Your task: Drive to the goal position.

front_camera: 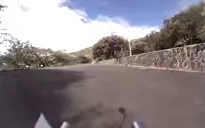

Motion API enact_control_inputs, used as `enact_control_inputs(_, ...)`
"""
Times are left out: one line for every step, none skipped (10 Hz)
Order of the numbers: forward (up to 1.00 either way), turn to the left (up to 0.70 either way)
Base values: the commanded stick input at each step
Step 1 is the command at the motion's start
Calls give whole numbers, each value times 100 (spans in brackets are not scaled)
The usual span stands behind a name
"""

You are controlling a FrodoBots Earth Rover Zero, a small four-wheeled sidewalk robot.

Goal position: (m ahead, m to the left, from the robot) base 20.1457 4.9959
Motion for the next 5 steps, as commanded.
enact_control_inputs(85, 0)
enact_control_inputs(85, 0)
enact_control_inputs(85, 0)
enact_control_inputs(85, 0)
enact_control_inputs(85, 0)
